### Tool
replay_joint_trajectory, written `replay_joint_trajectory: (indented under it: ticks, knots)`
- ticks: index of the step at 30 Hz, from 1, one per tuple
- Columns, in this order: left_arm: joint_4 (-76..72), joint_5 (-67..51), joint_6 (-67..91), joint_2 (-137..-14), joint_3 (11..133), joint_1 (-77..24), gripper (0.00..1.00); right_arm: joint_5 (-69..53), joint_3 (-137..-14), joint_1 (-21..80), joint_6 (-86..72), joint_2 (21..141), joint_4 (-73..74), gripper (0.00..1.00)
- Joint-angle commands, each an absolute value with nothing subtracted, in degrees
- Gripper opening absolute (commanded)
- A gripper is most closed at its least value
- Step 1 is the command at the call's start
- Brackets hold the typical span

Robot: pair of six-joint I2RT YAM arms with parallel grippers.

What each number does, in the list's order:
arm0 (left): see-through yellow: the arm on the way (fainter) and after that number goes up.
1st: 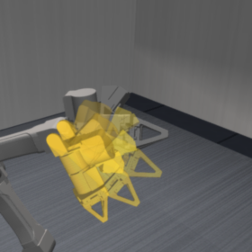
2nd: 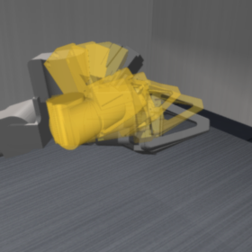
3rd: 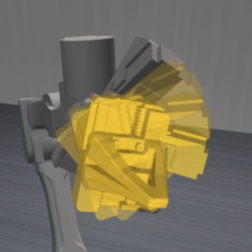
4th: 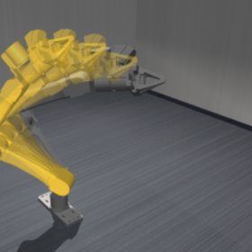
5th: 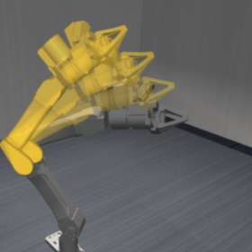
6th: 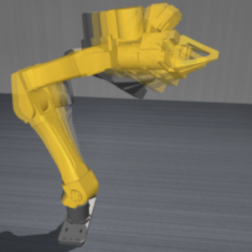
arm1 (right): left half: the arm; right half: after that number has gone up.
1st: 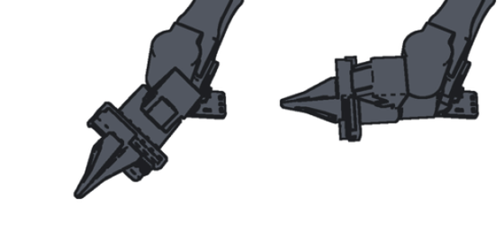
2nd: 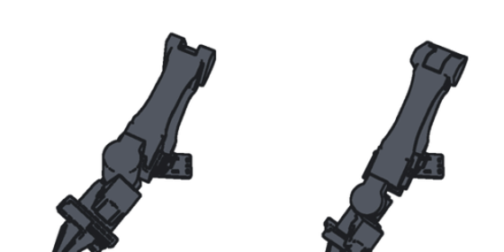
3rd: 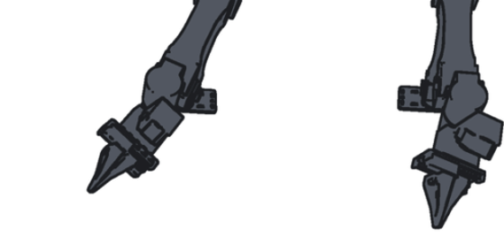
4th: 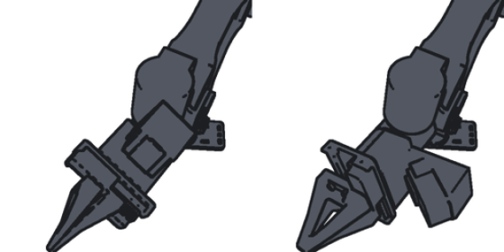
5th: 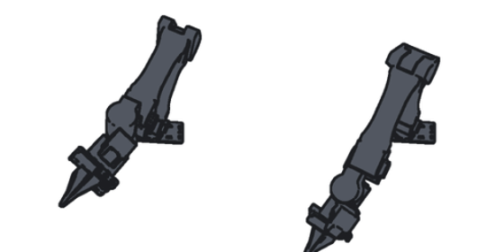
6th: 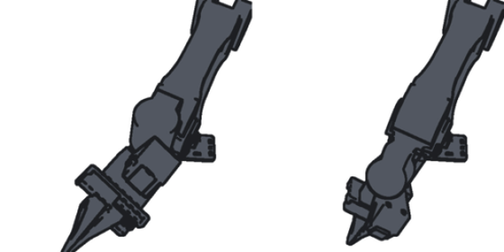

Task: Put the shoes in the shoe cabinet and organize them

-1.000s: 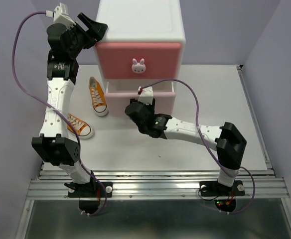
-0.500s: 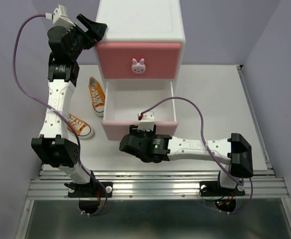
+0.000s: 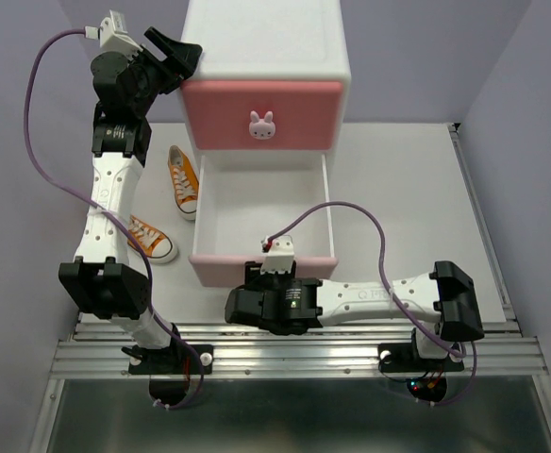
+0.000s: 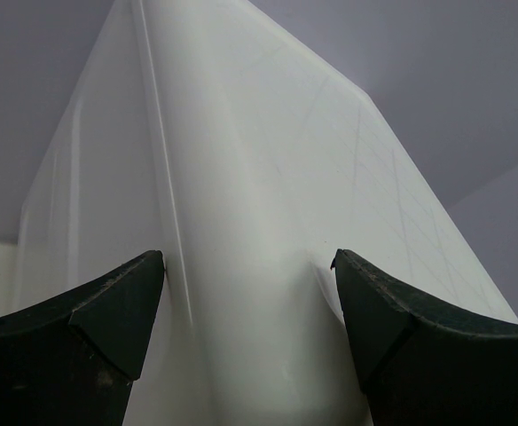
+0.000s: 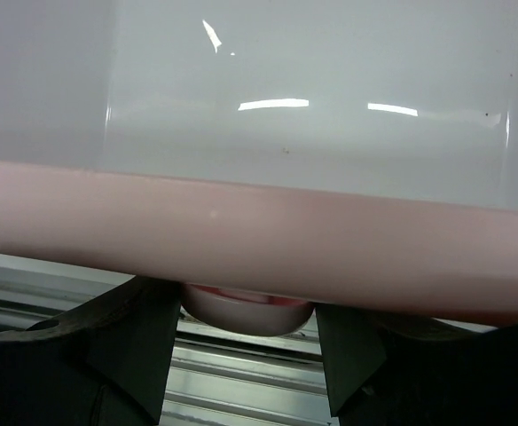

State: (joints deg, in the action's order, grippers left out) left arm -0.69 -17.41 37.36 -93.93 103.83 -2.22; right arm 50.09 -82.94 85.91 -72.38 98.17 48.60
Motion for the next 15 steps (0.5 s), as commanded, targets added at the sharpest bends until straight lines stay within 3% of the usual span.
replay_joint_trajectory:
  ticks: [1, 3, 4, 5, 10, 15]
  knots:
    - [13.4, -12.7, 30.1, -101.8, 97.6, -2.5, 0.87, 44.3, -82.0, 88.9, -78.0, 96.2, 48.2, 0.61]
    - [13.4, -12.7, 30.1, -101.8, 97.7, -2.5, 0.87, 44.9, -82.8, 88.9, -77.2, 95.9, 49.1, 0.78]
    - [13.4, -12.7, 30.1, -102.0, 98.1, -2.5, 0.87, 45.9, -84.1, 88.9, -76.5, 95.5, 50.5, 0.95]
    - [13.5, -12.7, 30.1, -102.0, 98.3, -2.5, 0.87, 46.4, -84.7, 88.9, -76.0, 95.3, 51.2, 1.0]
    - [14.5, -13.2, 29.9, -102.6, 99.3, -2.5, 0.87, 47.1, -86.8, 88.9, -69.1, 92.0, 49.4, 1.0]
    - [15.1, -14.0, 29.8, -102.8, 100.4, -2.4, 0.87, 39.4, -80.7, 88.9, -51.3, 82.1, 24.2, 1.0]
